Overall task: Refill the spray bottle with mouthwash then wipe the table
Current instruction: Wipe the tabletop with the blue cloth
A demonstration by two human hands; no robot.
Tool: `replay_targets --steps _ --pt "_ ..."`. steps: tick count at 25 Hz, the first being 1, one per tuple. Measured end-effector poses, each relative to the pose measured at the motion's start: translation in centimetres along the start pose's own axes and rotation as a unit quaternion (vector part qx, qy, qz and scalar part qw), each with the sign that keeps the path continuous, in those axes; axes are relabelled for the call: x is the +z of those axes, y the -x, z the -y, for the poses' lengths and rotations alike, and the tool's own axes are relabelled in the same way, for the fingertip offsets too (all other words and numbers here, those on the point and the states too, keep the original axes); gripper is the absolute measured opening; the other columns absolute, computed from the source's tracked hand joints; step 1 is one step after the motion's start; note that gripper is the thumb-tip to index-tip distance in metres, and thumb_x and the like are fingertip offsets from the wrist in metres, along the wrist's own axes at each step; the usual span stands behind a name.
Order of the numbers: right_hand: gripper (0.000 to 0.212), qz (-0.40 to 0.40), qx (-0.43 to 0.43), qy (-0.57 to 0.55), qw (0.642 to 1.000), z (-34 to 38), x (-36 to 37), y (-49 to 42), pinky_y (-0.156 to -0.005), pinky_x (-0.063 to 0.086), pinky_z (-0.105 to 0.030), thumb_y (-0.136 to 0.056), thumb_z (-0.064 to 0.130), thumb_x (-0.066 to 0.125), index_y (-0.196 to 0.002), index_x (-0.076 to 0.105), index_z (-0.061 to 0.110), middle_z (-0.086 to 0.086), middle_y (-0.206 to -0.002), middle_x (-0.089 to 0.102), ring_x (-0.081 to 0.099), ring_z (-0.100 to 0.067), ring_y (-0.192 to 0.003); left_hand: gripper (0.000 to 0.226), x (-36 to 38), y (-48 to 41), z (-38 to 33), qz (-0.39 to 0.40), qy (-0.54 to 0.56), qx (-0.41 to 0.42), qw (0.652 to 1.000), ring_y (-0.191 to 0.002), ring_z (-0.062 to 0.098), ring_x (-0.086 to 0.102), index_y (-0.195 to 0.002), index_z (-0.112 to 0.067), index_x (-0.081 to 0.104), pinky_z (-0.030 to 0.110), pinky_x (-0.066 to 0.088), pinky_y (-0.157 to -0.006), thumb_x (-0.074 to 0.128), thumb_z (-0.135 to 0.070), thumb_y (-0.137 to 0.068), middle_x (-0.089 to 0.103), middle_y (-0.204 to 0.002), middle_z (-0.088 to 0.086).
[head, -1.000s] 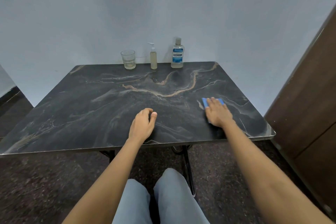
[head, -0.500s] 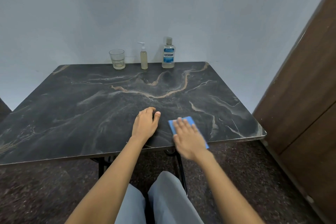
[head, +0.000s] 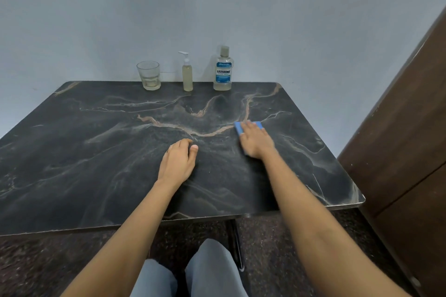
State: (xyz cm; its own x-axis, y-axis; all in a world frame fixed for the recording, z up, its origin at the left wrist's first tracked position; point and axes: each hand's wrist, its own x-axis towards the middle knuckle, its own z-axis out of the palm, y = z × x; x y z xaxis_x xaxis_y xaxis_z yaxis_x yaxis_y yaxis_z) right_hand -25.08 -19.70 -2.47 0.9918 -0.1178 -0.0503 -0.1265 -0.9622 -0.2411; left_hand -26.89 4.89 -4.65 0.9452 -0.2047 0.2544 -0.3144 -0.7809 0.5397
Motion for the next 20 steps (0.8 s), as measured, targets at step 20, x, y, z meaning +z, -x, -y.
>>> replay_targets --steps 20 --pt "0.054 0.062 -0.251 0.018 0.966 22.4 6.5 -2.4 -0.12 0.002 -0.036 -0.102 0.031 0.023 -0.153 0.014 0.017 -0.003 -0.161 0.008 0.006 -0.016 -0.149 0.032 -8.4 -4.2 15.5 -0.124 0.015 -0.093 0.988 -0.097 0.031 0.057 -0.107 -0.005 0.058 0.04 0.042 -0.081 0.038 -0.029 -0.101 0.064 -0.102 0.012"
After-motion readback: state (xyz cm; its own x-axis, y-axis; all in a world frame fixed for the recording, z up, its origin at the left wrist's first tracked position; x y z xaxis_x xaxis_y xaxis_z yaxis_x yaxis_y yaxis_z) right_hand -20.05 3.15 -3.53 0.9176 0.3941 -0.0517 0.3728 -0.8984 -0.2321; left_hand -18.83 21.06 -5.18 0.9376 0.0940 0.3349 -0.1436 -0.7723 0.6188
